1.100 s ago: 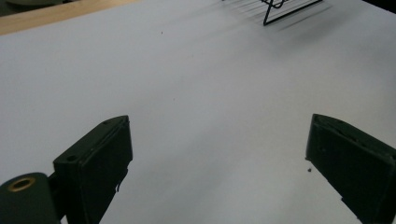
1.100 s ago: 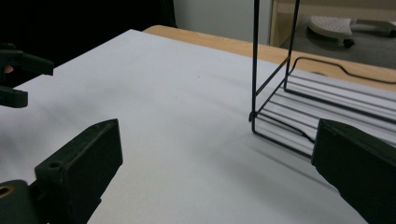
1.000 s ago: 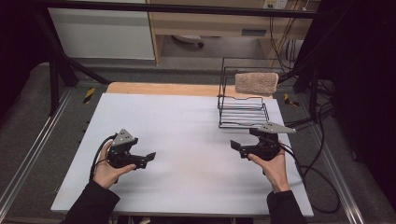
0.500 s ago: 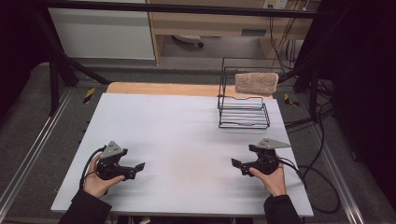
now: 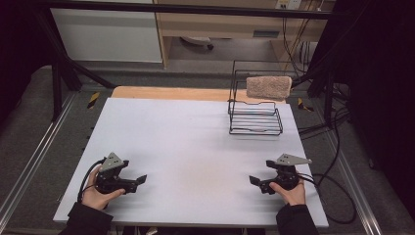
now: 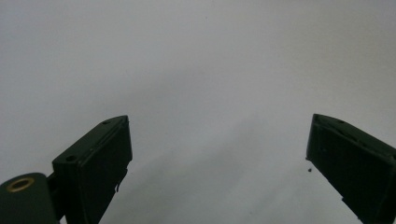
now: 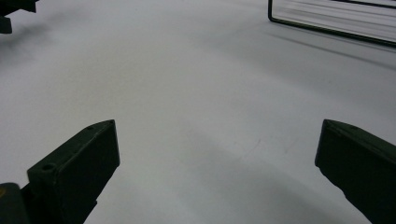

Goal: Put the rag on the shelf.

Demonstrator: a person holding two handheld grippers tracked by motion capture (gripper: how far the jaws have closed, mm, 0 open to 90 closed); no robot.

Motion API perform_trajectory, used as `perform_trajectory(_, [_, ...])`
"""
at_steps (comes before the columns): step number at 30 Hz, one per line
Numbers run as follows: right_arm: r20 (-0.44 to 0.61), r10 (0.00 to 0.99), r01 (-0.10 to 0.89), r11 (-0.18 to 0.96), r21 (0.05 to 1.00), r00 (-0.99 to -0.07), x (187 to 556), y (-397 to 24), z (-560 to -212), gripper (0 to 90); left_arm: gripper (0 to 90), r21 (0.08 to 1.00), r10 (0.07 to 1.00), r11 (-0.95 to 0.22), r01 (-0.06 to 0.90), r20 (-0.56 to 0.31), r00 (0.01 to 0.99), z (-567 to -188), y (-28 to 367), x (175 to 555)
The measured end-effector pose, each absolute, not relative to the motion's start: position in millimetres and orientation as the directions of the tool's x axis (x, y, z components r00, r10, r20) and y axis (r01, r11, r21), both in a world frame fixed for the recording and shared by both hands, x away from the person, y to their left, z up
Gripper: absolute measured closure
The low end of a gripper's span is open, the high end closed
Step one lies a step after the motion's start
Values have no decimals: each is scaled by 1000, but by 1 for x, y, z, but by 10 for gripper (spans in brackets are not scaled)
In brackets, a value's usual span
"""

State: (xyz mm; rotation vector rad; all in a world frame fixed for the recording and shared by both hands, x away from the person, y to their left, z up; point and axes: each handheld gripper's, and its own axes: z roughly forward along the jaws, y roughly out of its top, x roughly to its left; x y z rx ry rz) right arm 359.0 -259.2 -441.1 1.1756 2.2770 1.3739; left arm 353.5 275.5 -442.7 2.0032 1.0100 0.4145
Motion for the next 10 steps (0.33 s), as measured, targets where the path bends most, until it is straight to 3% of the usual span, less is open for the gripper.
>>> perform_trajectory(10, [195, 737, 526, 247, 814, -647, 358, -262, -444, 4, 66, 798, 785, -328, 506, -68, 616, -445, 279, 353])
